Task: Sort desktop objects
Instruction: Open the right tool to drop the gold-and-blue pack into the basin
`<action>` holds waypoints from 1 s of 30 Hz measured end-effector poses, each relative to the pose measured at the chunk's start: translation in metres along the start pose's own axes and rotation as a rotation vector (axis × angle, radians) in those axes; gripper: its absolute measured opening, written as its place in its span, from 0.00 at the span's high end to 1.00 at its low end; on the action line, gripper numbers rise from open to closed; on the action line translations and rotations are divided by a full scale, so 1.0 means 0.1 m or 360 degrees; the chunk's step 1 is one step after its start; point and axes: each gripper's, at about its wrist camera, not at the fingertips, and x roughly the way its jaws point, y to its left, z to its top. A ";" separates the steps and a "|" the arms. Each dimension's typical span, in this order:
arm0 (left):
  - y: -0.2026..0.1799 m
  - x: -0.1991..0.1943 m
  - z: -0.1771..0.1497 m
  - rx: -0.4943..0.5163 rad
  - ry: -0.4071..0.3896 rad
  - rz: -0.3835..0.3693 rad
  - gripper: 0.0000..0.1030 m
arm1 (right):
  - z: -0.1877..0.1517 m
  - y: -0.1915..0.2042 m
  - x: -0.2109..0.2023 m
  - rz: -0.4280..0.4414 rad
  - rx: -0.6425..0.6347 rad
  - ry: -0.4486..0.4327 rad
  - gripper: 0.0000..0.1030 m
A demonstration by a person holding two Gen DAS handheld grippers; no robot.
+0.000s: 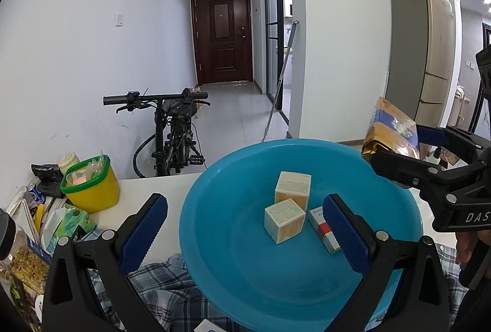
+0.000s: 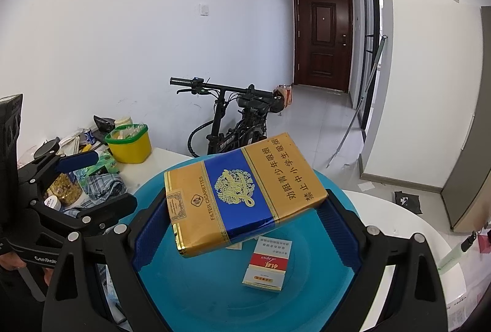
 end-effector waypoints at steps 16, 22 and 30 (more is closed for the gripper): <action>0.00 -0.01 0.01 -0.0002 -0.0002 -0.0010 0.00 | 0.02 0.08 -0.04 0.0027 -0.0024 -0.0013 0.11; 0.06 -0.02 0.02 -0.0018 -0.0006 -0.0004 0.00 | 0.02 0.10 -0.04 0.0011 -0.0027 -0.0011 0.11; 0.18 -0.02 0.05 -0.0061 0.0003 0.0009 0.00 | 0.00 0.02 0.06 -0.0069 0.0002 0.0052 0.00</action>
